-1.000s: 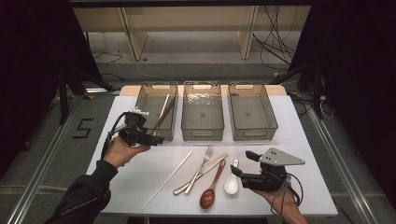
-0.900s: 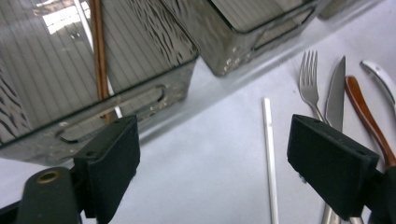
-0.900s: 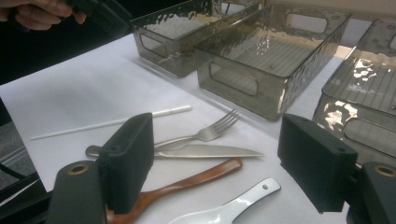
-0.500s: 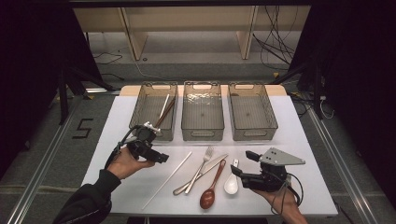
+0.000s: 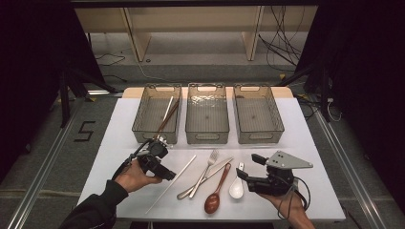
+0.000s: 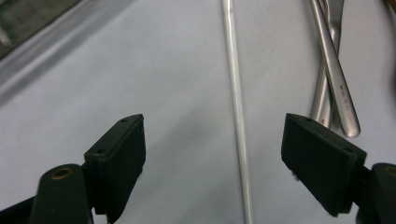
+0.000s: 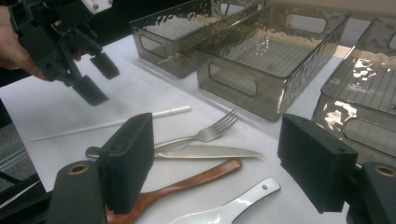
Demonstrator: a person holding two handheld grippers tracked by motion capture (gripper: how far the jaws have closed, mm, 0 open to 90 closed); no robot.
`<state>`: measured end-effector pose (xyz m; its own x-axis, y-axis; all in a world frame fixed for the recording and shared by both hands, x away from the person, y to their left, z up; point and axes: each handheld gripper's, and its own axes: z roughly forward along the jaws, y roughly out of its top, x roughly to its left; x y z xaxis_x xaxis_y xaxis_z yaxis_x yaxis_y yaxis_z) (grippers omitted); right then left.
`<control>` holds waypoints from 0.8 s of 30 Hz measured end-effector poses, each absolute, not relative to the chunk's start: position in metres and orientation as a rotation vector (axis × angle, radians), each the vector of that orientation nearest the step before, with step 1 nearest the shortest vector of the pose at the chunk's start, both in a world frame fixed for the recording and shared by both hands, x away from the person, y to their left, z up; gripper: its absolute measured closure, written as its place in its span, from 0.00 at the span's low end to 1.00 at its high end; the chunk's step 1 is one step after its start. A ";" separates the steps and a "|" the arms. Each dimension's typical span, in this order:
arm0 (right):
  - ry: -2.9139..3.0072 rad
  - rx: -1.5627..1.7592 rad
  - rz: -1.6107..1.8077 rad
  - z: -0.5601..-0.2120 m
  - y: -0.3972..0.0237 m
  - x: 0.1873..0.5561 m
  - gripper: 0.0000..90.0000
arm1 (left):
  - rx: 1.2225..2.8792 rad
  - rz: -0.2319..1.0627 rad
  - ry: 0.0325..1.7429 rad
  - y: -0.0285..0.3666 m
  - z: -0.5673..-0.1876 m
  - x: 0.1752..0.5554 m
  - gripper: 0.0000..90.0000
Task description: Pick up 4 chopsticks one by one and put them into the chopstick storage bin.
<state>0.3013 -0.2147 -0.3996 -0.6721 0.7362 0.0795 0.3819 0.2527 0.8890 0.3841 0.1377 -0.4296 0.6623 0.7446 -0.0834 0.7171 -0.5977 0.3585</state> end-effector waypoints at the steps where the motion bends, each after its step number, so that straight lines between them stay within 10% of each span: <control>1: 2.177 1.025 1.392 -0.400 -0.215 0.301 0.31 | 2.518 0.106 1.154 0.138 -0.430 0.384 0.25; 24: 2.185 1.045 1.393 -0.401 -0.215 0.303 0.31 | 2.651 0.010 1.090 0.125 -0.452 0.378 0.57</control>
